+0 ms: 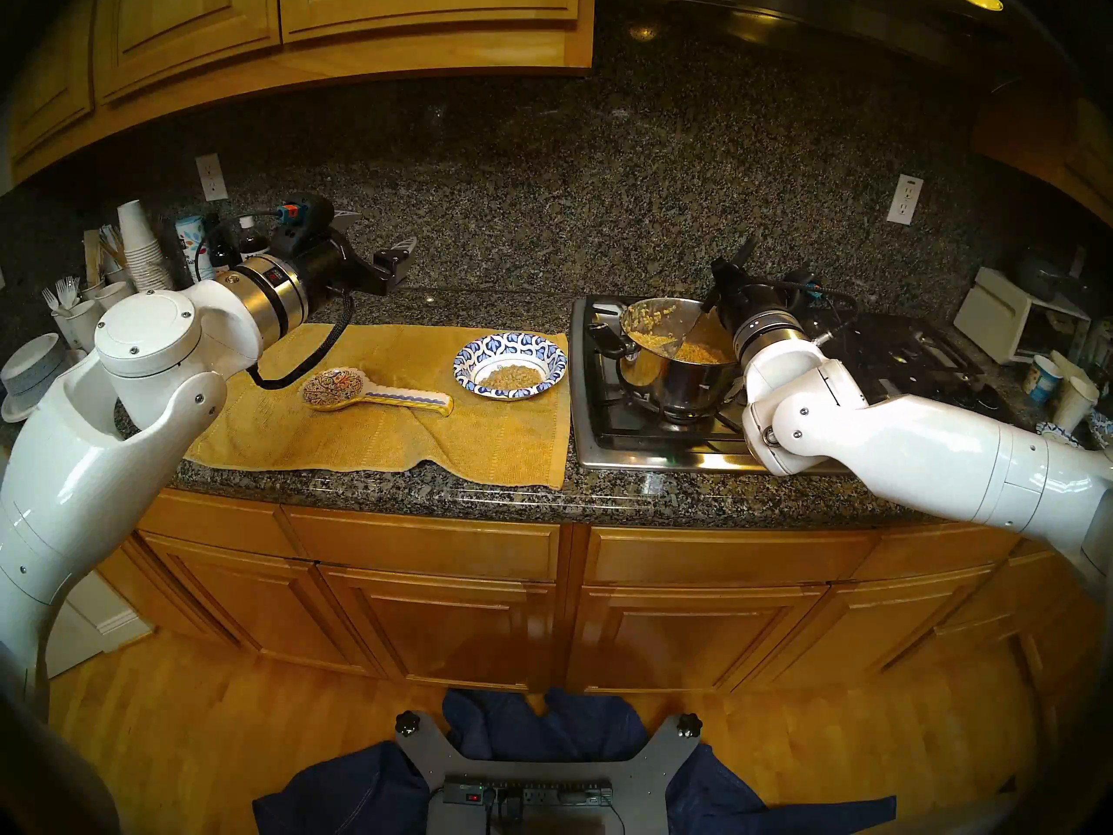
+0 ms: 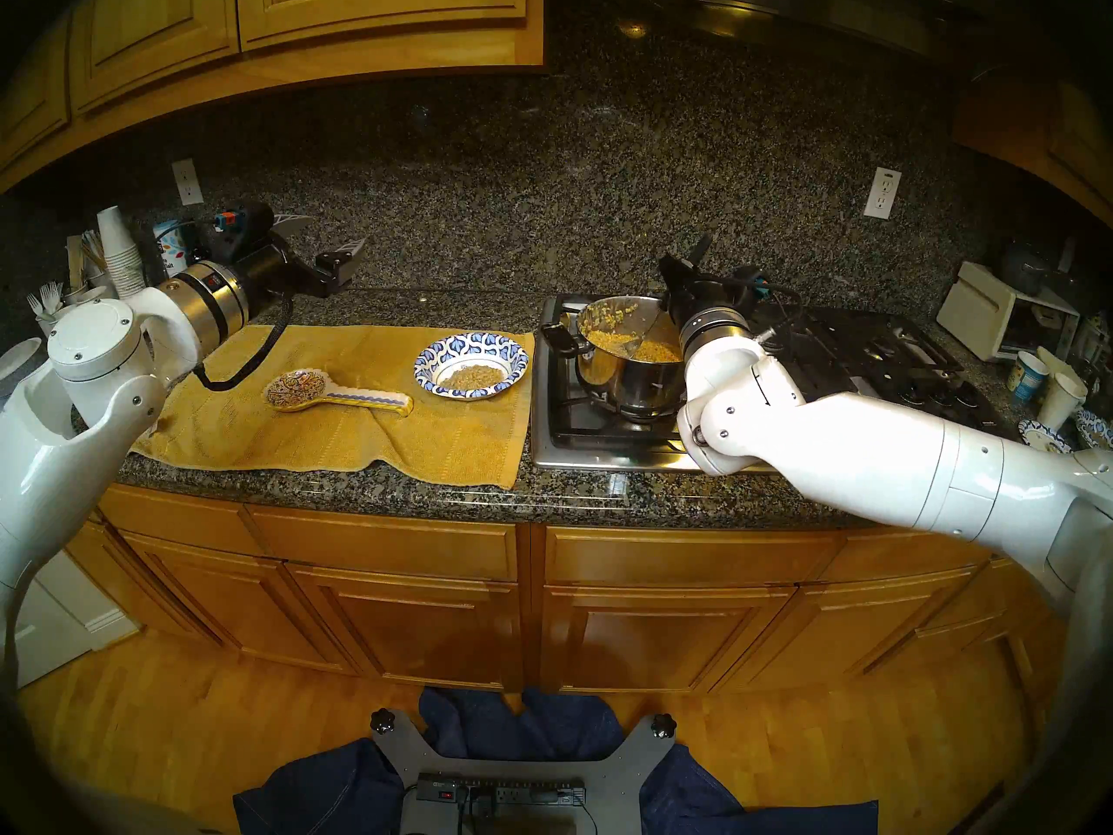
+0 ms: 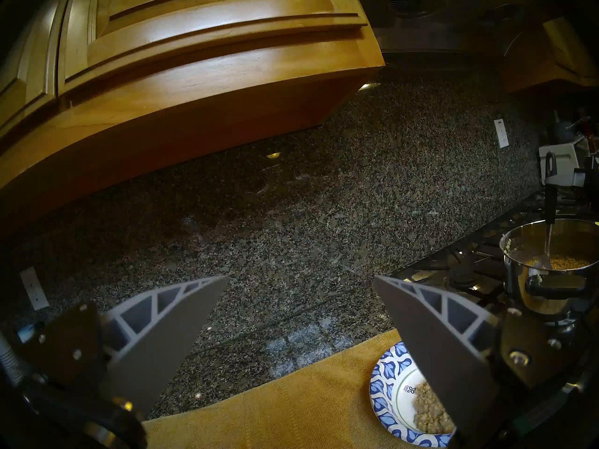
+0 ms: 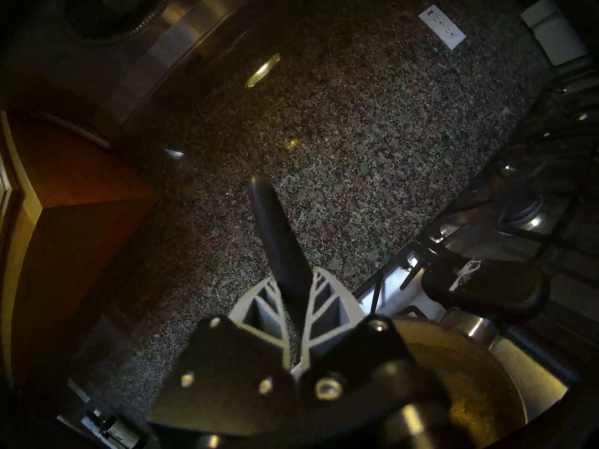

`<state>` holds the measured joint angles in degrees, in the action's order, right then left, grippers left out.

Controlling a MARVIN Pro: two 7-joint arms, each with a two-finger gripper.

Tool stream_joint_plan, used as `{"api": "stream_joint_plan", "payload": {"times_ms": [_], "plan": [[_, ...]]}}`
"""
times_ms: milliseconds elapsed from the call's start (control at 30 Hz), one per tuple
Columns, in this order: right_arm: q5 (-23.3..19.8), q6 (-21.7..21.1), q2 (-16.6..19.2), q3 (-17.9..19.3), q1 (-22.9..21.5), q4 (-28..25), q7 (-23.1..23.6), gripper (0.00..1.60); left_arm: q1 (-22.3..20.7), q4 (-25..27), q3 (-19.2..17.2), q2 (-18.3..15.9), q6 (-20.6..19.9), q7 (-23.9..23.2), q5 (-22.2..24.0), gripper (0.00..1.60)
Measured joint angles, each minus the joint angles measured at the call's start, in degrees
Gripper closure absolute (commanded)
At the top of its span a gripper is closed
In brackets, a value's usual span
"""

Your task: Scoop oatmeal into bowl

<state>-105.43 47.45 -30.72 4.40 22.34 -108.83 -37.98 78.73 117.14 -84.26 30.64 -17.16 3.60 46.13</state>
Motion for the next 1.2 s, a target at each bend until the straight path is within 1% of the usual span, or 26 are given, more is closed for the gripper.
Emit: {"api": "stream_joint_plan", "payload": {"times_ms": [567,900,1033,1200], "plan": [[-6.4,0.4,1.9,2.7,-0.7,-0.2,1.2,1.60,0.0,0.0,0.0,0.0,0.0,0.0,0.0,0.00],[-11.5,1.4,2.5,4.4,-0.7,-0.2,1.9,1.60,0.0,0.0,0.0,0.0,0.0,0.0,0.0,0.00],[-12.9,1.6,3.0,5.1,-0.7,-0.7,2.2,1.60,0.0,0.0,0.0,0.0,0.0,0.0,0.0,0.00],[-13.5,1.8,3.7,5.8,-1.1,-1.8,2.6,1.60,0.0,0.0,0.0,0.0,0.0,0.0,0.0,0.00]]}}
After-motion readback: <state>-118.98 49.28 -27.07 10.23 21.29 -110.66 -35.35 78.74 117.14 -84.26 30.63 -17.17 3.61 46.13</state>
